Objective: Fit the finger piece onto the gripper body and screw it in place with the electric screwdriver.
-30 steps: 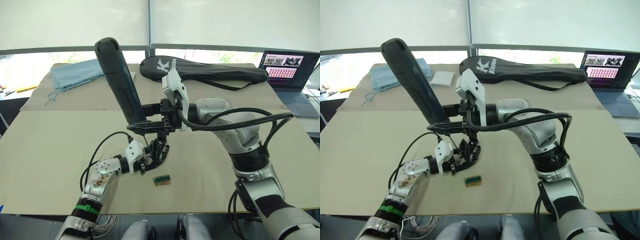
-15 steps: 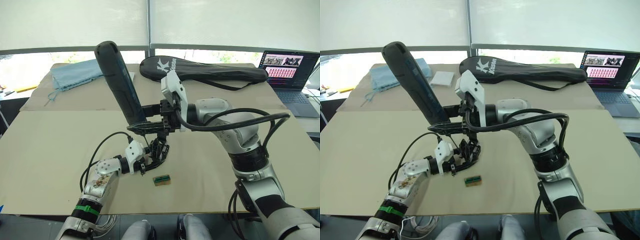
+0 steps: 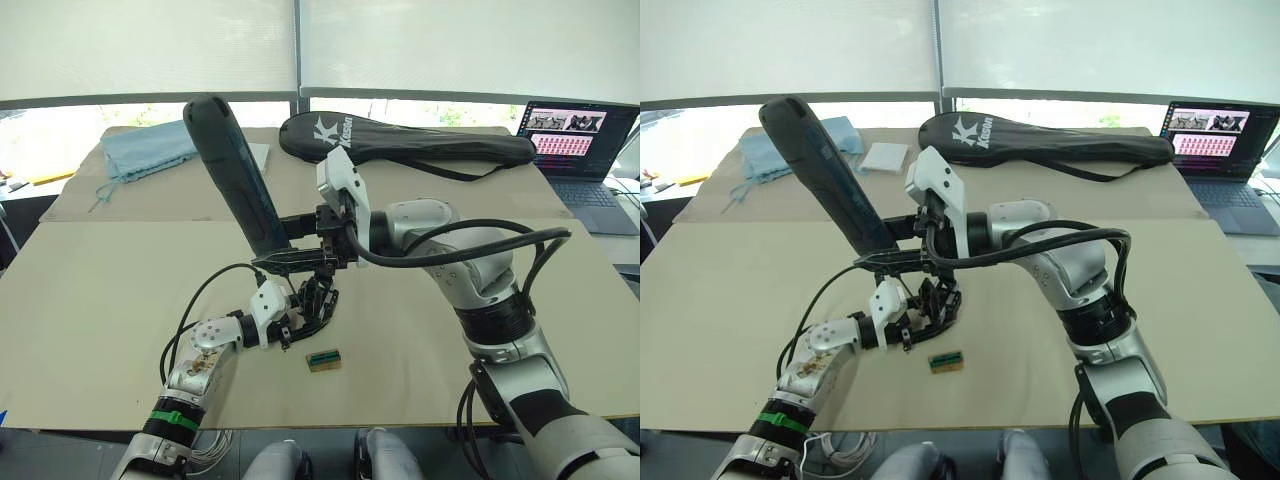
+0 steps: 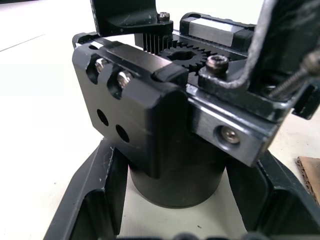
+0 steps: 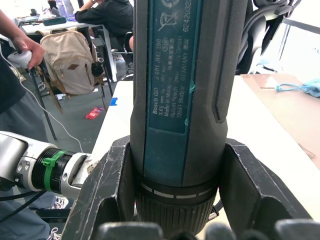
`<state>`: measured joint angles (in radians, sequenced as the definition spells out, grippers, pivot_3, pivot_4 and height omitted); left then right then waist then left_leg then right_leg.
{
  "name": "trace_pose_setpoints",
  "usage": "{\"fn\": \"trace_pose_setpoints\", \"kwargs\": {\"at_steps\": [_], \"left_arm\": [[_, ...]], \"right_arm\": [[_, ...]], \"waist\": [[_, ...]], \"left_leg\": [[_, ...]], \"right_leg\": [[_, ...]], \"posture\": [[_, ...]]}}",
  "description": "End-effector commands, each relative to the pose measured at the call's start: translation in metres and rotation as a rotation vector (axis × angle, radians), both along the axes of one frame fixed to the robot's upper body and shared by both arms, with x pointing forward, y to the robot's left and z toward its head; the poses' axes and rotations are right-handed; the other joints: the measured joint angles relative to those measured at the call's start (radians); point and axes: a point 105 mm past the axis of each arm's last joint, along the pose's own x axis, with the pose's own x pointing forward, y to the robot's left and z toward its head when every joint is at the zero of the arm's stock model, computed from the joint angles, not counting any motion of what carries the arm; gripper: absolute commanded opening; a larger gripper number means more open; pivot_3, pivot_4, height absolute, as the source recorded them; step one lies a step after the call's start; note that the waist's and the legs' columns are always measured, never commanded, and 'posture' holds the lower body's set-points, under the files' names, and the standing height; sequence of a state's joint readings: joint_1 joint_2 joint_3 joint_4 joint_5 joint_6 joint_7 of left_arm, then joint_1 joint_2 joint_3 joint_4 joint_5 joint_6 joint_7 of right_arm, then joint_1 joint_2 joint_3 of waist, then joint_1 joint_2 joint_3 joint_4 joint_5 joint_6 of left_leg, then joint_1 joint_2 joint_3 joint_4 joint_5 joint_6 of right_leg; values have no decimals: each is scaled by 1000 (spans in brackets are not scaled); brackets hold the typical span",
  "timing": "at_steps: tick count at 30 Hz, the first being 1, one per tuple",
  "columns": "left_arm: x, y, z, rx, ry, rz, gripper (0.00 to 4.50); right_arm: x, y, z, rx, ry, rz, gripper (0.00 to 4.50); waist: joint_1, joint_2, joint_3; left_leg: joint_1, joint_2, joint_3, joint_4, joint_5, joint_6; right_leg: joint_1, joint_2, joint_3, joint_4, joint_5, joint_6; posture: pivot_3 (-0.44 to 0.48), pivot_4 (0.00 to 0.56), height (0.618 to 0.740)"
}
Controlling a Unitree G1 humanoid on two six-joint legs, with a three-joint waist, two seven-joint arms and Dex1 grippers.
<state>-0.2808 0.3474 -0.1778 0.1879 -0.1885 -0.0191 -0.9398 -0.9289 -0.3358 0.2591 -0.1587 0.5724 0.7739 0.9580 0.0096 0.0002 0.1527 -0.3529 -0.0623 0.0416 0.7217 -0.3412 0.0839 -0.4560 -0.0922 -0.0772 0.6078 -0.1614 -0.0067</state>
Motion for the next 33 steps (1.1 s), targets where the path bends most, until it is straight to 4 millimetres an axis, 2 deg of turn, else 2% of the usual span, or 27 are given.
{"fn": "trace_pose_setpoints", "kwargs": {"at_steps": [1,33], "left_arm": [[-8,-1,-25,44,99,-4,2310],[-8,0,-27,46,102,-3,2310]], "right_arm": [[-5,-1,14,36,-57,10,1916],[5,-9,0,60,-40,-44,1916]], "waist": [[0,0,0],[0,0,0]], "left_leg": [[0,0,0,0,0,0],[1,0,0,0,0,0]], "right_leg": [[0,0,0,0,0,0],[1,0,0,0,0,0]], "posture": [[0,150,740],[0,150,740]]}}
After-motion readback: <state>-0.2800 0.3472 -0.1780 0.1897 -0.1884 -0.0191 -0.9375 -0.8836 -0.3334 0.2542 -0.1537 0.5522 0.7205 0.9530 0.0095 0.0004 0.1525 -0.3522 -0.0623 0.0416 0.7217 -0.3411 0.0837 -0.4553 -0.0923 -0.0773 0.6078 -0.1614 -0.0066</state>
